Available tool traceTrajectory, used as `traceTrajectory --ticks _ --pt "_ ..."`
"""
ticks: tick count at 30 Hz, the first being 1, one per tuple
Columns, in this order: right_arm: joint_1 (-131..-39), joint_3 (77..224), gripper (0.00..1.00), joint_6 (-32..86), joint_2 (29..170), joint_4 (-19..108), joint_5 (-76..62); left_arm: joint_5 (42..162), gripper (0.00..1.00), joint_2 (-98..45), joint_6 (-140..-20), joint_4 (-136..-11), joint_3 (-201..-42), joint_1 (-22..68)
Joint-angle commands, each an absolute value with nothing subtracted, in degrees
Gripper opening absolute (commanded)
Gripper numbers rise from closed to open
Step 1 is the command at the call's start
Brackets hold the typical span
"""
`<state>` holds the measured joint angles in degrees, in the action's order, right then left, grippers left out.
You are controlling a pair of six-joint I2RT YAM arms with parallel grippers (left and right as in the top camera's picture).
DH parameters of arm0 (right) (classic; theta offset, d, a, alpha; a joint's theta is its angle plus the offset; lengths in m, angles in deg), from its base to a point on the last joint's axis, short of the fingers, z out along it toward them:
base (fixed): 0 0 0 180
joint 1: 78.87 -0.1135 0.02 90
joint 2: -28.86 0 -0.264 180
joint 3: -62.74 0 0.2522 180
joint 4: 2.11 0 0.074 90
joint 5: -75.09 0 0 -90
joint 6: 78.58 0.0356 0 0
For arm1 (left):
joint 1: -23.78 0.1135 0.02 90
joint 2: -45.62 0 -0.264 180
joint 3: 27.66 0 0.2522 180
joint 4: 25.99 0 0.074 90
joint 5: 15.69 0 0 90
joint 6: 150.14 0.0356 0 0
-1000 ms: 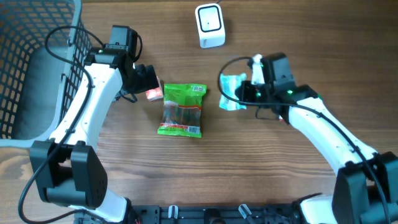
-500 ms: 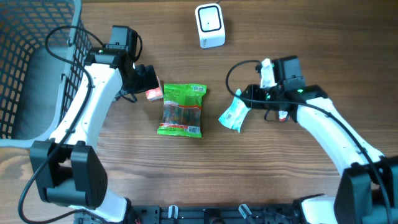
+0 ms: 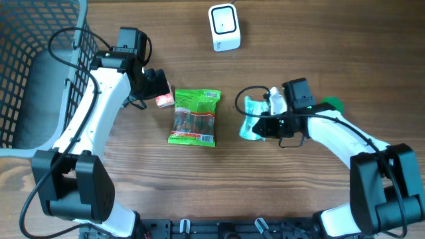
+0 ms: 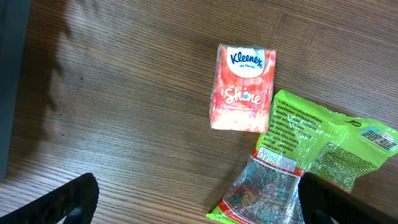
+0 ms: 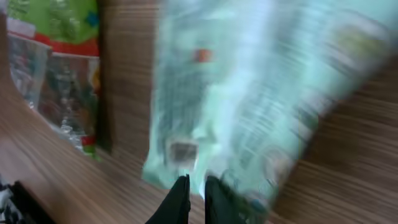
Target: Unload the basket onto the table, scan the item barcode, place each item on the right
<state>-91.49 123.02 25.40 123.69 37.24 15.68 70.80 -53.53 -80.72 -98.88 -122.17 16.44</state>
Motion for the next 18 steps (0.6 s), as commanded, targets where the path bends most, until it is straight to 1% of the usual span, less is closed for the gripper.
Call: traceTrajectory --ticks 1,3,5,7,10,13,14,16,18 --pt "-88.9 123.8 0.11 21.9 122.3 38.0 14.4 70.9 1.0 -52.8 -80.0 -98.9 -122.9 16.5" --pt "-88.6 125.7 0.12 19.3 121.3 40.6 18.1 70.8 1.0 -52.8 -80.0 -98.9 -122.9 16.5" --pt "-88.6 127.9 0.12 14.4 119.4 42.7 25.9 70.9 1.0 -52.8 -80.0 -98.9 -122.9 16.5" --pt "-88.6 128.7 0.12 12.9 118.2 42.7 26.9 70.8 1.0 -52.8 -80.0 -98.9 -122.9 16.5" --pt "-88.6 128.7 0.11 13.5 118.3 42.9 17.6 70.9 1.0 -52.8 -80.0 -98.9 -122.9 16.5" --pt "-88.4 128.7 0.08 27.8 118.3 44.4 -7.1 70.8 1.0 -52.8 -80.0 -98.9 -122.9 16.5" --pt "-88.4 128.6 0.08 31.3 118.3 46.1 -11.9 70.8 1.0 -52.8 -80.0 -98.9 -122.9 16.5" --pt "-88.4 128.3 0.08 32.5 118.3 49.0 -12.1 70.8 1.0 -52.8 -80.0 -98.9 -122.9 16.5" --pt "-88.4 126.8 0.09 32.6 118.3 49.7 -8.6 70.8 1.0 -52.8 -80.0 -98.9 -122.9 16.5"
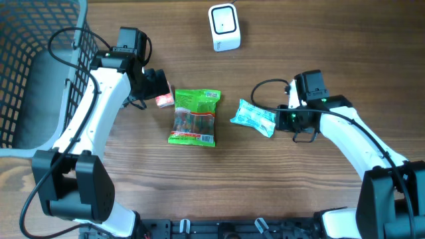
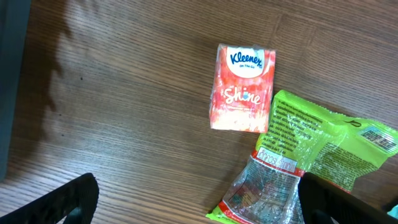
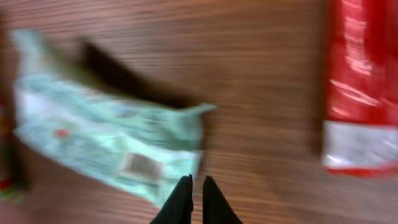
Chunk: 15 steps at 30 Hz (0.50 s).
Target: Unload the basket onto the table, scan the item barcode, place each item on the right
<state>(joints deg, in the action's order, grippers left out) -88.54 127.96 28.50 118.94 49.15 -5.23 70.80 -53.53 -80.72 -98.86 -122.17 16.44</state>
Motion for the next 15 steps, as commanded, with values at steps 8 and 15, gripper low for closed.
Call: traceTrajectory --ticks 8,15 --pt "-90.8 121.2 0.11 34.1 118.3 46.3 -3.2 70.8 1.0 -52.8 -80.0 -98.9 -122.9 16.5" --pt "-97.8 121.0 0.12 37.4 118.3 42.7 0.7 70.8 1.0 -52.8 -80.0 -98.9 -122.9 16.5"
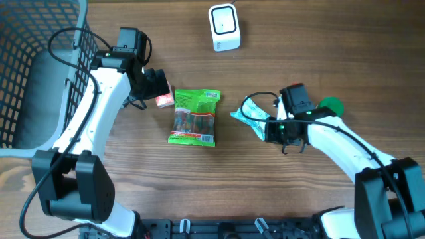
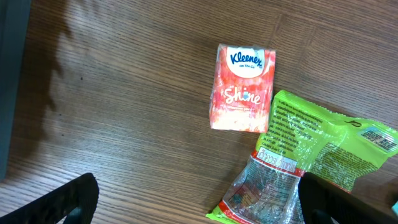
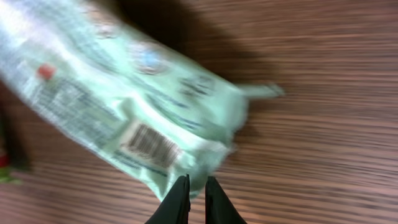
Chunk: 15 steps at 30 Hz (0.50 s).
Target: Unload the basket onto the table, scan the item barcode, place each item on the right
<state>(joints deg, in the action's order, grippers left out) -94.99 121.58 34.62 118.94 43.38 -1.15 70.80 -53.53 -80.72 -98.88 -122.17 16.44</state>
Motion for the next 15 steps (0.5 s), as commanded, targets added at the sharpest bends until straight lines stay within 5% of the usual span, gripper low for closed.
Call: traceTrajectory --ticks 1,8,15 --pt "-98.9 121.0 0.12 37.4 118.3 42.5 1.0 70.8 1.0 -52.8 -80.0 -98.9 -122.9 16.5" --pt "-100.8 126.9 0.13 25.8 117.3 44.1 15.6 70.8 1.0 -52.8 -80.0 -98.9 -122.9 16.5" --pt "-97.7 130.5 0.1 6.1 118.4 45.4 16.2 70.8 1.0 -52.8 -80.0 -98.9 -122.9 16.5"
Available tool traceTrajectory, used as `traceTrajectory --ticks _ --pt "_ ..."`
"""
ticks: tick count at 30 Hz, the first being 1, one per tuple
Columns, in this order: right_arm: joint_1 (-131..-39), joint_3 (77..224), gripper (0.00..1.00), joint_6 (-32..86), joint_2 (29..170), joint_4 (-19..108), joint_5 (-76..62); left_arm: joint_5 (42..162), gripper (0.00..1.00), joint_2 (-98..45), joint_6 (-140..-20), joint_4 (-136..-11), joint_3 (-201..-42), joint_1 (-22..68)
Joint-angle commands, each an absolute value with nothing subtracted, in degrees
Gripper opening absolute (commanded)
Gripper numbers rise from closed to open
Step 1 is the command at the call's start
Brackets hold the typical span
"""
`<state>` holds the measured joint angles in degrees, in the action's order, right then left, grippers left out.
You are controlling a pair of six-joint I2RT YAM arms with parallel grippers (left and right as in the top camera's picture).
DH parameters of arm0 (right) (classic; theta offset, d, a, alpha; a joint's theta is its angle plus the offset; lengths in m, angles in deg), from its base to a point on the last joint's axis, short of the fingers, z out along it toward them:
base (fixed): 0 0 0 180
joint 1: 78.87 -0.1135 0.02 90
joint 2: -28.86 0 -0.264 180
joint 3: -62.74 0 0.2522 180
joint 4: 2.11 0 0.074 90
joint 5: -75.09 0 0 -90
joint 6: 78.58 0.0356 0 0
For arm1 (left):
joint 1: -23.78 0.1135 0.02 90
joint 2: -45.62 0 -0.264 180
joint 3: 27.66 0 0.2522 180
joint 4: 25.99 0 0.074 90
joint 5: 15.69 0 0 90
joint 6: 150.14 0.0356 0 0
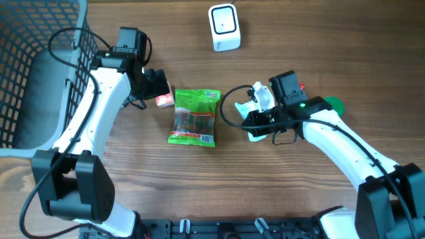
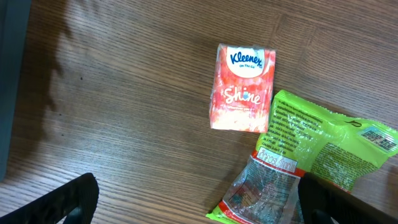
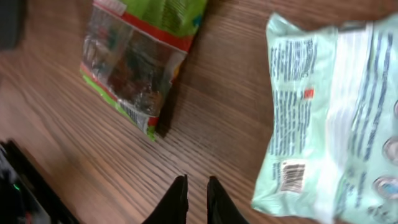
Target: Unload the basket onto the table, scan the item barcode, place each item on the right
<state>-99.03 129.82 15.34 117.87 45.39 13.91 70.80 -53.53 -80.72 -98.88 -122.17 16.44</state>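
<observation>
A mint-green packet [image 3: 336, 118] lies on the wooden table, its barcode [image 3: 291, 176] facing up at the near corner. My right gripper [image 3: 196, 198] is shut and empty, its tips just left of the packet. From above, the right gripper [image 1: 251, 123] partly covers the mint-green packet [image 1: 250, 107]. The white scanner [image 1: 224, 26] stands at the far edge. My left gripper [image 2: 199, 205] hangs open above an orange Kleenex pack [image 2: 244, 87].
A green snack bag [image 1: 194, 116] lies between the two arms, and its end also shows as the green snack bag [image 3: 140, 56]. A dark wire basket [image 1: 33, 60] fills the left side. A green object [image 1: 334, 104] peeks out behind the right arm.
My right gripper has moved left and farther up the table. The mint packet was straight ahead of its tips and is now off to their right. The left arm has not moved.
My right gripper, shut, was first at the mint packet beside the snack bag. Then it stood to the packet's right, with the packet flat and slanted. Then it was at the packet's right end, barcode up. Now it sits over the packet's left side.
</observation>
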Motion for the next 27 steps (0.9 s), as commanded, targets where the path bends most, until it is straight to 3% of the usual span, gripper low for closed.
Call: traceTrajectory --ticks 1,4,11,27 --pt "-96.3 130.5 0.09 3.8 119.3 45.1 18.9 70.9 1.0 -52.8 -80.0 -98.9 -122.9 16.5" --pt "-92.3 130.5 0.11 -3.3 122.2 45.1 29.3 70.8 1.0 -52.8 -80.0 -98.9 -122.9 16.5" --pt "-88.4 130.5 0.15 -12.5 129.9 43.4 34.3 70.8 1.0 -52.8 -80.0 -98.9 -122.9 16.5" --pt "-88.3 130.4 0.08 -9.4 147.6 34.4 35.3 70.8 1.0 -52.8 -80.0 -98.9 -122.9 16.5"
